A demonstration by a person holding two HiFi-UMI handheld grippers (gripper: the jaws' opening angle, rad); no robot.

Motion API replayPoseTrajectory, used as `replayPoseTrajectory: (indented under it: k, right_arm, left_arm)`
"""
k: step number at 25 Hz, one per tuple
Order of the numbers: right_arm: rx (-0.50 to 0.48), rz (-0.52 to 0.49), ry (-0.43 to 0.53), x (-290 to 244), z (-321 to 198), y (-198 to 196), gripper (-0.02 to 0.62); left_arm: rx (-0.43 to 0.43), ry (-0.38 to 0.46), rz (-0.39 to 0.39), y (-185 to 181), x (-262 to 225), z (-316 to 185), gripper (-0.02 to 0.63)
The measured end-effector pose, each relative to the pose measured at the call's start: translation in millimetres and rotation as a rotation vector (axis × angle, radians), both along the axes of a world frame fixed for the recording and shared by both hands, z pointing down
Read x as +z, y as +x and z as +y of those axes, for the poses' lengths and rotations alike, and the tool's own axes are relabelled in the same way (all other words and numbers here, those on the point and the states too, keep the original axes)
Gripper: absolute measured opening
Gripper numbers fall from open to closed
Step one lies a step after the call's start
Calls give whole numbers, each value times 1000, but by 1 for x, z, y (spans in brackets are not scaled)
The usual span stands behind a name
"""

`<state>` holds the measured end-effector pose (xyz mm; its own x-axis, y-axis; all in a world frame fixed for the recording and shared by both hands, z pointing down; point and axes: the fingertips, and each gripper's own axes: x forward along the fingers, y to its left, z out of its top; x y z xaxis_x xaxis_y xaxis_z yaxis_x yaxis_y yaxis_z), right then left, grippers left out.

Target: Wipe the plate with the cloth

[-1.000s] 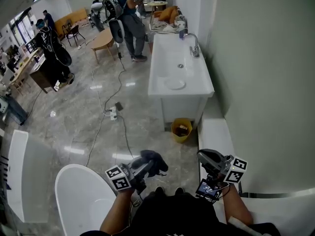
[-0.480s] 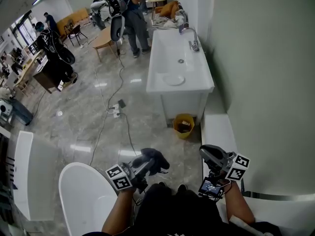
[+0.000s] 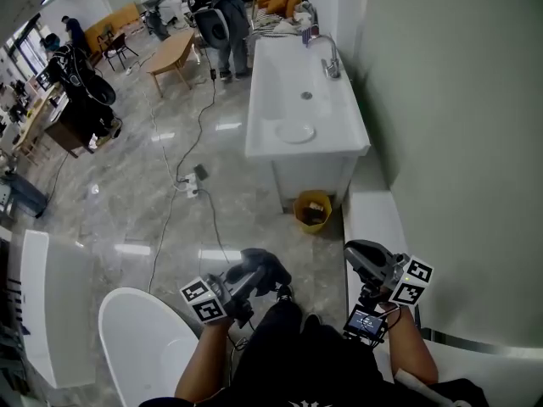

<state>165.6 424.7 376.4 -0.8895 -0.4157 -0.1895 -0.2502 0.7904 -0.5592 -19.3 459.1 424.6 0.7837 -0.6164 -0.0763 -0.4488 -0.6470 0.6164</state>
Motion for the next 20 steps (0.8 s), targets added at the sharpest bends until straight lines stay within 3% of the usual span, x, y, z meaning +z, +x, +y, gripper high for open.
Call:
replayPoseTrajectory:
  k: [13,20]
  right_arm:
    - [19,87,-17,5,-121,-83,6]
    - [43,93,-33,1,-163,-103,6]
  left_arm:
    - [46,8,40,-77,7,-132,64]
    - [39,-8,68,-104,11,-180,64]
